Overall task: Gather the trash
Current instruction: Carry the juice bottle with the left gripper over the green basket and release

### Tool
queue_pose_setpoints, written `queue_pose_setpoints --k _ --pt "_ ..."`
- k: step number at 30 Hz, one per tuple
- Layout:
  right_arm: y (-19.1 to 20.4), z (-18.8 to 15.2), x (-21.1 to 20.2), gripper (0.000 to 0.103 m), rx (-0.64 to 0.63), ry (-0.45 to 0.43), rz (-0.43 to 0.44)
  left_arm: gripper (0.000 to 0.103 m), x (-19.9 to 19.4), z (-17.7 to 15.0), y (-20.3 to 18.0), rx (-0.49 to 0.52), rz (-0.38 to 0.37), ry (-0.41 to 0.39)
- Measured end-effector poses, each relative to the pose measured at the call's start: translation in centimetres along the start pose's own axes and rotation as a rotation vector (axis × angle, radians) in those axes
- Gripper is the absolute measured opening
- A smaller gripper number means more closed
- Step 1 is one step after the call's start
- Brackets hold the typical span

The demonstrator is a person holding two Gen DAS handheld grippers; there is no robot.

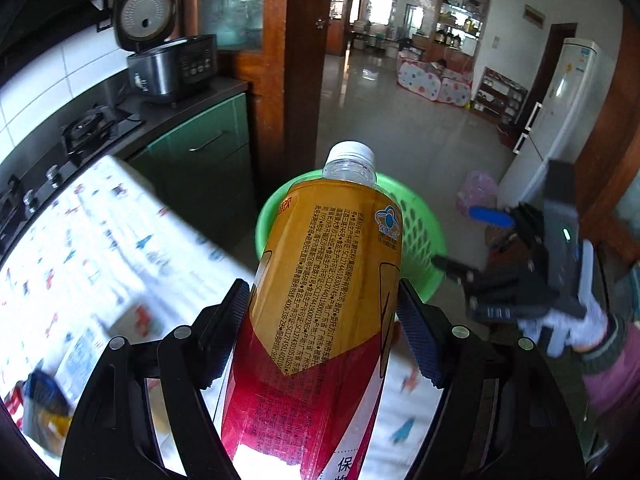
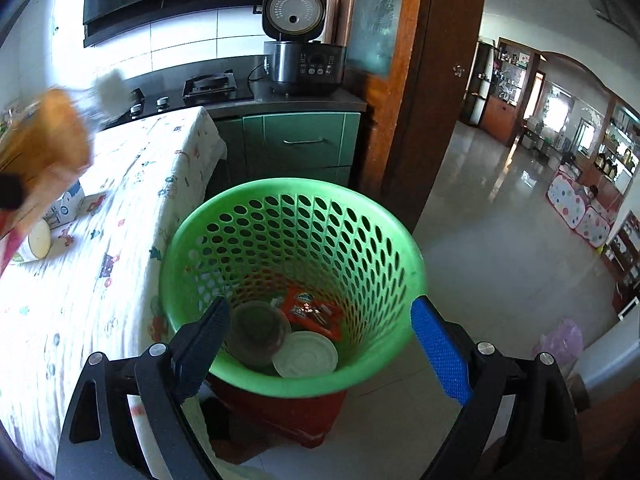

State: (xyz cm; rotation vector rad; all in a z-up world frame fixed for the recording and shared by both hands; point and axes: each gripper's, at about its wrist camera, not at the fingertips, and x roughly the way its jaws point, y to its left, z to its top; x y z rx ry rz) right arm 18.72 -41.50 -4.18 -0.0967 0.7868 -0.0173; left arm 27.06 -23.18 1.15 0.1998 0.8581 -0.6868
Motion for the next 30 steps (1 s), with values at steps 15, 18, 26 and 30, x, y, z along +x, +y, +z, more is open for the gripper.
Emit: queue_pose_setpoints --k 15,18,26,30 --pt "-1.2 -2.4 -1.8 0.088 0.012 -0.009 -0.023 0.073 9.0 3.9 -2.9 -0.063 -0.039 0.046" --pt "-1.0 -2.7 -2.0 0.088 0.009 -0.003 -0.023 0.073 10.0 4.0 -3.0 -0.077 -0.048 0.054" --pt "-1.0 -3.3 -2.4 0.088 0.007 0.007 -0.030 0.075 11.4 4.4 -4.0 -0.106 -0.065 0.053" --pt "-0.9 -3.6 -2.5 0.088 0.008 0.012 -0.031 0.079 10.3 4.2 -4.3 -0.092 -0.073 0.022"
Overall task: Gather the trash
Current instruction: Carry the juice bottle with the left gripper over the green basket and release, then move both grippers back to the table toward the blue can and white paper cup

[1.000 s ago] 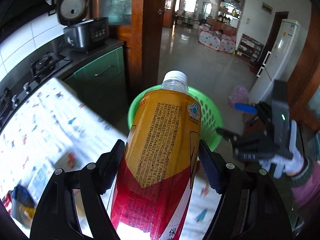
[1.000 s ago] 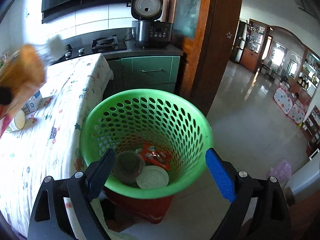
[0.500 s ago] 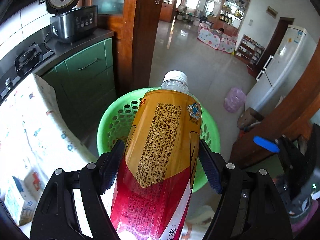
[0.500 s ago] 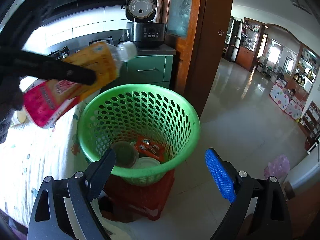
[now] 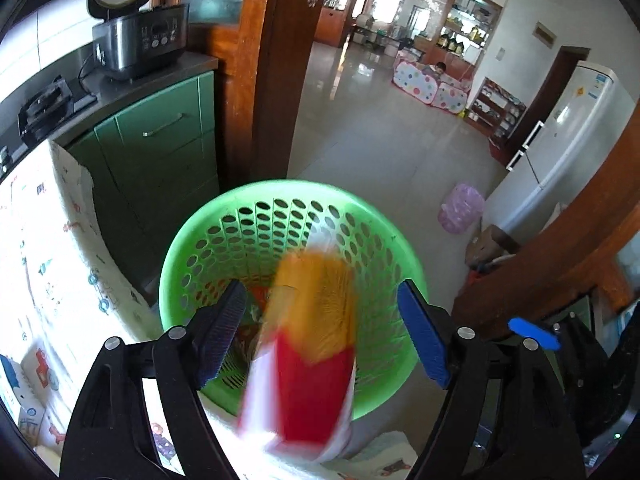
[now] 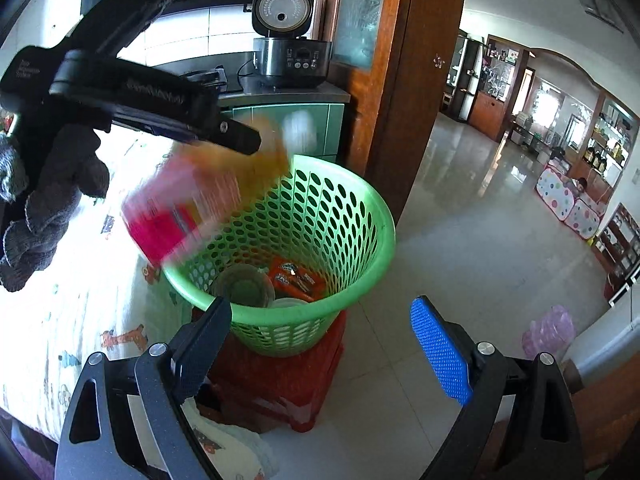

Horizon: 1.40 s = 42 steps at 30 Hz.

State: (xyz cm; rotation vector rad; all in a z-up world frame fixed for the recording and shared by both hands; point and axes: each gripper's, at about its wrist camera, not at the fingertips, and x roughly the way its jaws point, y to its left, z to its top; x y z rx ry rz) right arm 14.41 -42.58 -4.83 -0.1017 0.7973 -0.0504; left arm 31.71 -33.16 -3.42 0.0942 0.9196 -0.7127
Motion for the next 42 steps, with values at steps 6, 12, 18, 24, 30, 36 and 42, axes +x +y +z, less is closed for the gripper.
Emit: queue_pose_setpoints --k 6,12,18,24,30,36,42 --pt "0.7 0.3 -0.7 0.088 -0.006 -0.015 0.010 0.081 -2.7 -0.6 0.3 0.012 0.014 -0.038" --pt "2.9 1.1 -1.8 0.088 -0.035 -0.040 0.041 0.081 -7.5 -2.1 1.6 0.004 0.057 -0.099" --pt "6.8 2.1 -2.8 0.088 -0.083 -0.063 0.093 0.081 -12.3 -4.6 4.0 -0.016 0.119 -0.141" --pt "10.7 3.0 -3.5 0.088 -0.140 -0.079 0.137 0.081 -16.6 -7.4 7.8 -0.067 0.193 -0.164" --pt "14.8 4.0 -3.9 0.088 -0.191 -0.094 0.200 0.081 -20.9 -10.5 12.0 -0.129 0.263 -0.196" --pt "18.8 5.0 -3.9 0.088 -0.249 -0.103 0.263 0.081 -24.5 -14.0 15.8 -0.203 0.338 -0.209" --pt "22.0 5.7 -3.8 0.088 -0.310 -0.114 0.317 0.079 -26.2 -17.2 18.3 -0.276 0.379 -0.198"
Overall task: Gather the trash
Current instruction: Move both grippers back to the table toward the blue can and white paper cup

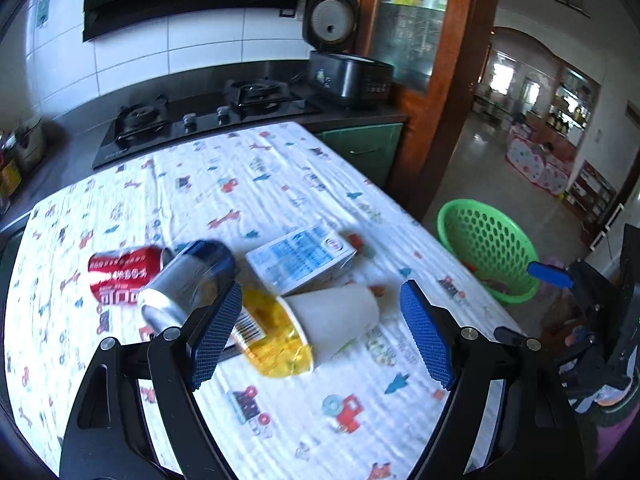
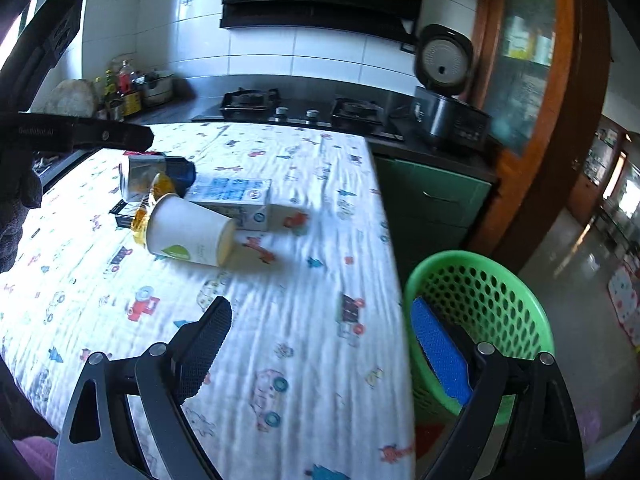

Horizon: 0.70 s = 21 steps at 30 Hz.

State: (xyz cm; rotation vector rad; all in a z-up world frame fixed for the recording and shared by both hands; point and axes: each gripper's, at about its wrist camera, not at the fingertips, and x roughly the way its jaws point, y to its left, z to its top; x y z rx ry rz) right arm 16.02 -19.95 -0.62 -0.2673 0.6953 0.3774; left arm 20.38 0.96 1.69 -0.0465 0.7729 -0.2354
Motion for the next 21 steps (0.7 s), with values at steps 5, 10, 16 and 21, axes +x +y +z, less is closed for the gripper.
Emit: queue_pose_setpoints --k 5,10,16,21 --pt "1.2 0.8 1.0 0.088 -0.038 0.001 0.028 0.070 0.6 -1.9 1.8 -0.061 0.022 0.036" --pt "1.4 1.1 1.8 0.088 -0.045 0.001 0.047 0.061 2.1 -4.0 3.5 -0.143 0.046 0.089" --pt "1.1 0.9 2.5 0.088 -0.043 0.005 0.057 0.057 3.8 -5.2 4.4 -0.188 0.051 0.136" --pt "0.8 0.8 2.7 0.088 -0.038 0.008 0.064 0.056 4.5 -5.2 4.2 -0.183 0.059 0.148"
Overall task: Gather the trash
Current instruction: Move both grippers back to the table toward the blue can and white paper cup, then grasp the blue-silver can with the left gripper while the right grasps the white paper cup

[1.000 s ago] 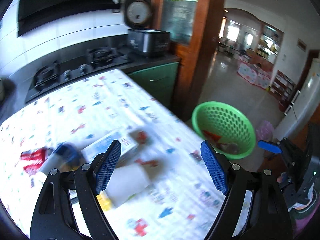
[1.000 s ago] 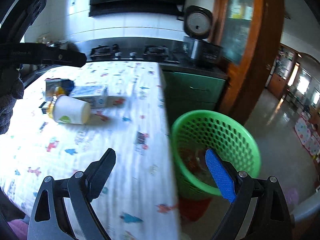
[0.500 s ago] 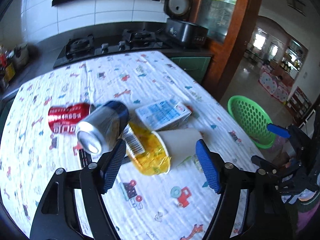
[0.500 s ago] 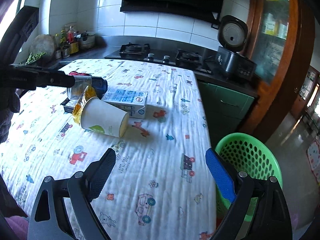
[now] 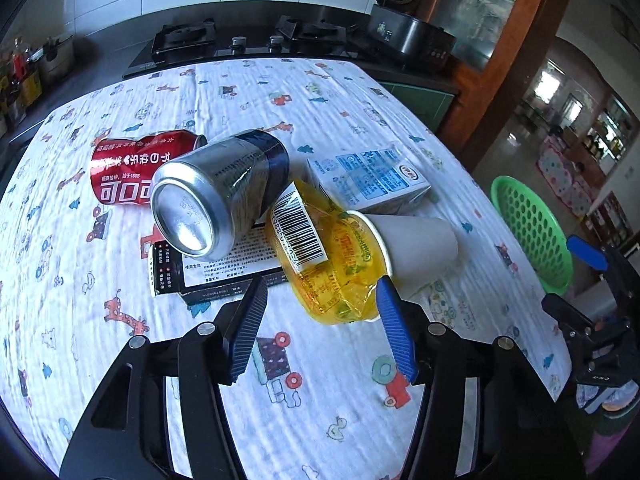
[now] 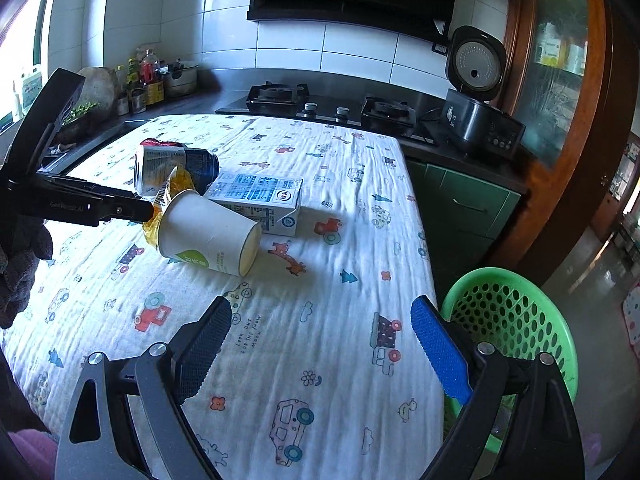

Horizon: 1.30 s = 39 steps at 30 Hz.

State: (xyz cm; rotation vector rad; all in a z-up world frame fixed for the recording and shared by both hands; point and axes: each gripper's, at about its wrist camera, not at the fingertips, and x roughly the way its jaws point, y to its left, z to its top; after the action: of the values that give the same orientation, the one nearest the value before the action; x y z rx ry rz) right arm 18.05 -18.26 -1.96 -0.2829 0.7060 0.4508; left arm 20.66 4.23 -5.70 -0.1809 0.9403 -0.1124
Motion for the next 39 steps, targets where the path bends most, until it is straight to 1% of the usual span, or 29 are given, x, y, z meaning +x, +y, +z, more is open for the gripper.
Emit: queue_pose_setpoints --k 2,6,11,17,23,24,27,28,29,30,31,33,35,37,39 --pt "0.0 0.0 0.1 0.088 -0.003 0.001 0.000 0.051 0.2 0.0 0.0 -0.003 -0.002 0.004" --pt "0.1 0.0 0.2 0.088 -0.006 0.001 0.000 0.050 0.5 0.1 0.1 -0.007 0.001 0.006" --pt "0.5 0.3 0.0 0.088 -0.015 -0.001 -0.002 0.050 -0.2 0.1 -0.7 0.037 0.025 -0.017" --pt "1.1 0.8 0.0 0.088 -0.023 -0.002 -0.004 0.050 -1.8 0.2 -0.9 0.088 0.025 -0.042" --pt "1.6 1.6 0.3 0.088 -0.037 -0.002 -0.001 0.050 -4.0 2.3 0.5 0.108 0.037 -0.083" --pt "1.7 1.8 0.3 0.088 -0.040 -0.003 -0.002 0.050 -4.5 3.0 0.9 0.111 0.053 -0.097" --pt "1.8 2.3 0.6 0.088 -0.043 -0.003 0.002 0.050 -4.8 5.2 1.9 0.112 0.073 -0.103" --pt "1.8 2.5 0.8 0.088 -0.044 -0.003 0.002 0.054 -4.7 5.8 2.1 0.115 0.068 -0.092" --pt "1.9 2.6 0.9 0.088 -0.044 -0.003 0.003 0.063 -4.3 6.6 2.3 0.124 0.056 -0.070" --pt "1.9 2.8 1.1 0.088 -0.044 -0.001 0.004 0.065 -4.0 7.1 2.4 0.129 0.065 -0.060" --pt "2.0 3.0 1.3 0.088 -0.044 0.001 0.005 0.065 -3.6 7.7 2.5 0.140 0.087 -0.050" --pt "2.0 3.3 1.6 0.088 -0.047 0.002 0.003 0.065 -2.6 8.8 2.7 0.162 0.086 -0.020" --pt "1.9 3.6 1.8 0.088 -0.048 0.003 0.004 0.066 -1.8 9.4 2.9 0.162 0.097 0.001" --pt "1.8 3.8 2.1 0.088 -0.049 0.005 0.001 0.067 -0.5 10.1 3.2 0.172 0.076 0.045" --pt "1.7 3.9 2.5 0.088 -0.050 0.011 -0.001 0.067 0.8 10.2 3.2 0.190 0.080 0.086"
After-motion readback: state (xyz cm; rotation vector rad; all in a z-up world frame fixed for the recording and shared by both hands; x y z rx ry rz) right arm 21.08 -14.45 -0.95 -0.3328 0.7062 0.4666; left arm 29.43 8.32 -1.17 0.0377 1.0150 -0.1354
